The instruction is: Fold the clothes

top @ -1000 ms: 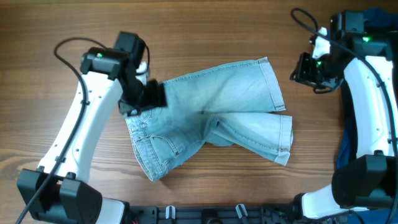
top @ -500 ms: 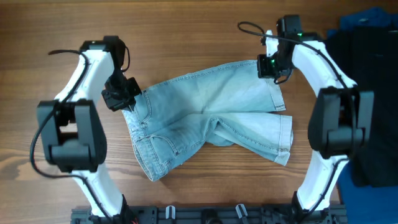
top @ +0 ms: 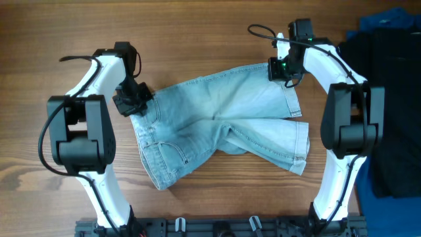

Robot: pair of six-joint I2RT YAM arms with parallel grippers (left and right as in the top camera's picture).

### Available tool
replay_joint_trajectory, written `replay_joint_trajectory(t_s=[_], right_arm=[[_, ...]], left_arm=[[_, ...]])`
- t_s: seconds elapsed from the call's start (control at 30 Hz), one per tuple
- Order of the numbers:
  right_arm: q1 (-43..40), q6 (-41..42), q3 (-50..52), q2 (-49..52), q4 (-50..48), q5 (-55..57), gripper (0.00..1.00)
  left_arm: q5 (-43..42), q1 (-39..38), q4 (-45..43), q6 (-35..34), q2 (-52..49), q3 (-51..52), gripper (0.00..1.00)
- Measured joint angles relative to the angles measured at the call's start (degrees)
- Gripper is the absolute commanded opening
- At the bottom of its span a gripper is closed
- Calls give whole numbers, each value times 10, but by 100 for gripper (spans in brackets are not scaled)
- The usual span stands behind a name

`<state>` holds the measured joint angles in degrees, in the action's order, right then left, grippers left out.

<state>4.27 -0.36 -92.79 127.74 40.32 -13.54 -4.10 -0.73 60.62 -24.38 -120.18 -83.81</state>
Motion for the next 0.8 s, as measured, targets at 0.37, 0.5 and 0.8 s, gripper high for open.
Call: replay_joint_trajectory(t_s=[0.37,0.5,0.8], right_arm=[[7,3,-5,26,-164,83,4],[0,27,-5,42,-239,100,4],[-48,33,-116,46,-108,111,17]], left_arm=[[3,0,-353,3,-31,2,4],[4,-1,-433,38,-45,5,4],[14,3,-353,107,-52,-115,38]])
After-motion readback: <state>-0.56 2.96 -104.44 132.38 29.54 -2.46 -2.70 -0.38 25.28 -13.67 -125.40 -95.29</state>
